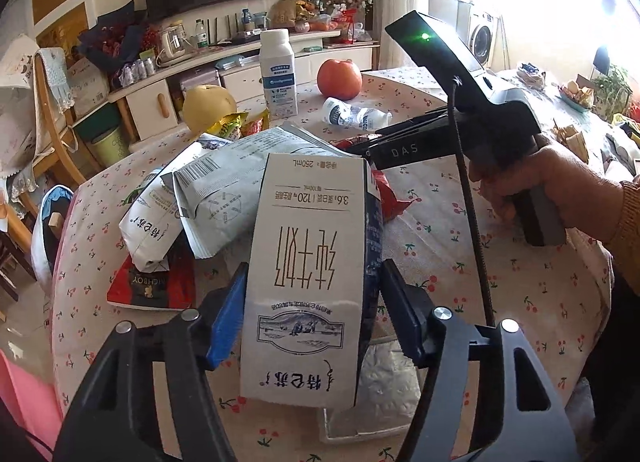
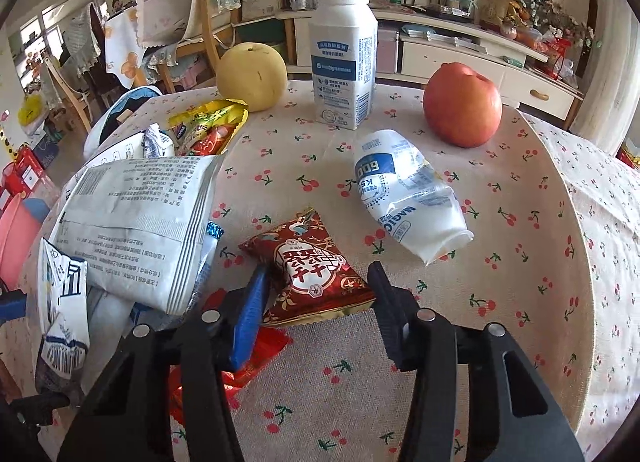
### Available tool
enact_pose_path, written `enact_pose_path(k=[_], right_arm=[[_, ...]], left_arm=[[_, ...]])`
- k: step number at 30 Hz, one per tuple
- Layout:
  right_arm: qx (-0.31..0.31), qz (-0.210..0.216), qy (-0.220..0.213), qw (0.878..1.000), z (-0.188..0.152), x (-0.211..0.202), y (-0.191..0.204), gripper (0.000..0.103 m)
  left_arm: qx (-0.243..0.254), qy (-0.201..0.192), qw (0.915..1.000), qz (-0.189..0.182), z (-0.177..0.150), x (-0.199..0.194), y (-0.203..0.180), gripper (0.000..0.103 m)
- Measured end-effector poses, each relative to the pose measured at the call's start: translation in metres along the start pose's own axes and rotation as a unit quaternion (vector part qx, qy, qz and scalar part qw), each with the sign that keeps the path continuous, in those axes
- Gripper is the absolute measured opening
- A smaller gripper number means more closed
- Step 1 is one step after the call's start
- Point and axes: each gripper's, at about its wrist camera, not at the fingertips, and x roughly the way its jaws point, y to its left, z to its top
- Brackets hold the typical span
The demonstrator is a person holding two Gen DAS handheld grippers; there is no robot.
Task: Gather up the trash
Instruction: 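Carry the carton to the pink bucket and open the left gripper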
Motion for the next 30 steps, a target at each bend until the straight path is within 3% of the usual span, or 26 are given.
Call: enact_pose_path(k=[7, 20, 25, 30], right_arm=[[0.013, -0.013, -0.007, 1.000, -0.010, -0.017, 0.003, 0.030], [0.034, -0.030, -0.056, 0.997, -0.025, -0.058, 0.017, 0.023], [0.042, -0.024, -0.100, 0.994, -0.023, -0.095, 0.032, 0.023], [0.033, 0.020, -0.131, 0.991, -0.015, -0.125, 0.073, 0.023]], left_arm=[[-0.060, -0.013, 0.9980, 0.015, -0.006, -0.013, 0.008, 0.064], [-0.165, -0.088, 0.9800, 0.067, -0.011, -0.069, 0.047, 0.064], [-0.219, -0.116, 0.9622, 0.114, -0.013, -0.092, 0.071, 0.064], [-0.310, -0.132, 0.9273, 0.163, -0.028, -0.118, 0.115, 0.064]])
